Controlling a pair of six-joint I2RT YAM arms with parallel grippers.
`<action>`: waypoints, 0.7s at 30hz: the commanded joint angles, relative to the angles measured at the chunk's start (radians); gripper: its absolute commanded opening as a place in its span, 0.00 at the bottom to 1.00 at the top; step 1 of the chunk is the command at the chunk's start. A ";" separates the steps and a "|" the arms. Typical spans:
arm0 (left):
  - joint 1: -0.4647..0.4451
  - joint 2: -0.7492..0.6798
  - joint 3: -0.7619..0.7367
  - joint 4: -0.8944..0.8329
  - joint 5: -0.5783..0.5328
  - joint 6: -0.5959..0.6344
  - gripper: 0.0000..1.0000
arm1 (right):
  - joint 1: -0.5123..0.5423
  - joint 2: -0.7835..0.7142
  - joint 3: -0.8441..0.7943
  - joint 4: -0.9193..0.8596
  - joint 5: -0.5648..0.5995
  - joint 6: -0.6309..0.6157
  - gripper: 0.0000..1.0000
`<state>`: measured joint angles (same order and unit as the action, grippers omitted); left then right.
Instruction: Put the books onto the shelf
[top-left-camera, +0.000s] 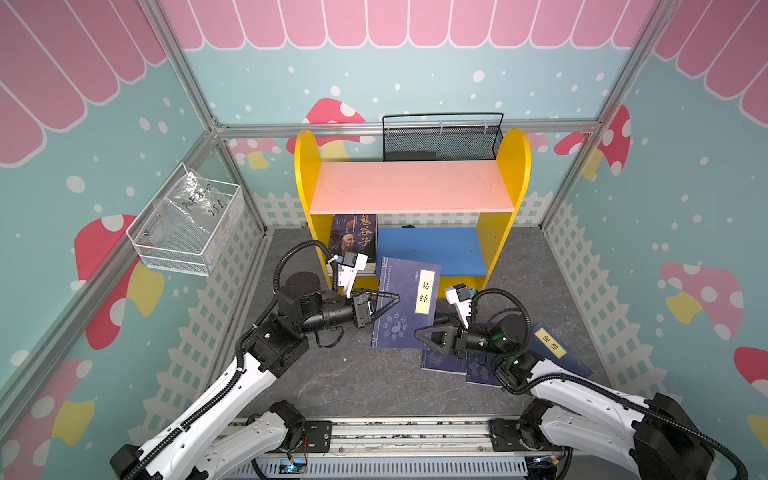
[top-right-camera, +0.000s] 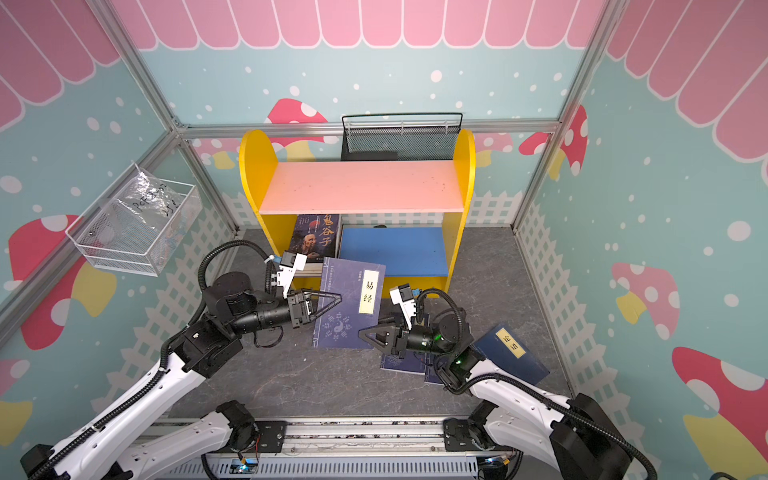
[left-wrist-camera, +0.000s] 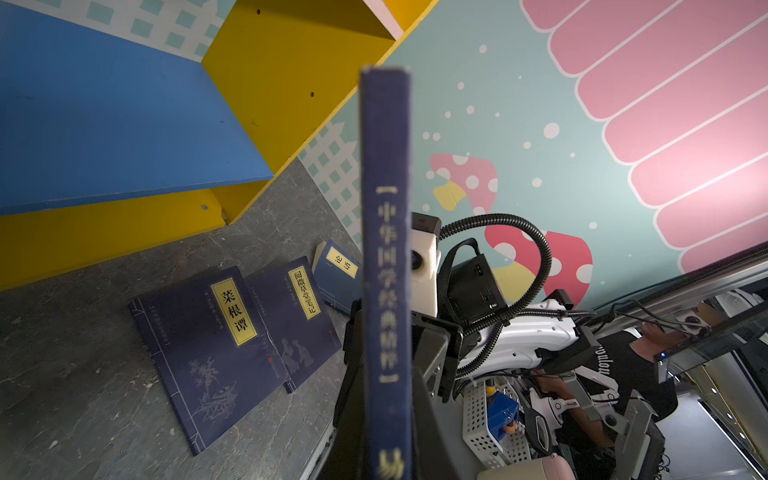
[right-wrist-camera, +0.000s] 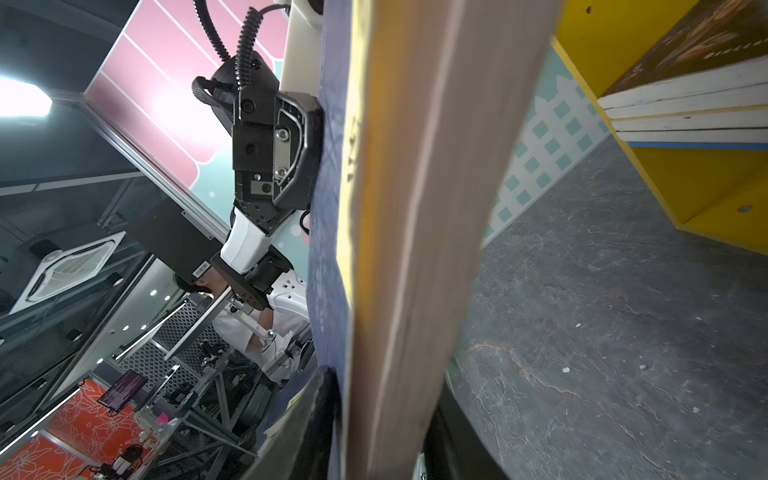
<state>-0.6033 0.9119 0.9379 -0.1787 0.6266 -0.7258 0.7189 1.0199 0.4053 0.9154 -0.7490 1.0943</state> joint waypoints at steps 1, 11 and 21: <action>0.006 0.001 0.039 0.058 0.047 0.008 0.00 | -0.010 0.015 -0.004 0.071 -0.014 0.020 0.33; 0.014 0.013 0.052 0.061 0.077 0.016 0.00 | -0.046 0.041 0.007 0.079 -0.024 0.024 0.29; 0.018 0.025 0.055 0.029 0.047 0.033 0.00 | -0.060 0.122 0.013 0.262 -0.067 0.136 0.21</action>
<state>-0.5838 0.9375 0.9527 -0.1719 0.6605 -0.7136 0.6647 1.1213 0.4061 1.0657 -0.8055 1.1648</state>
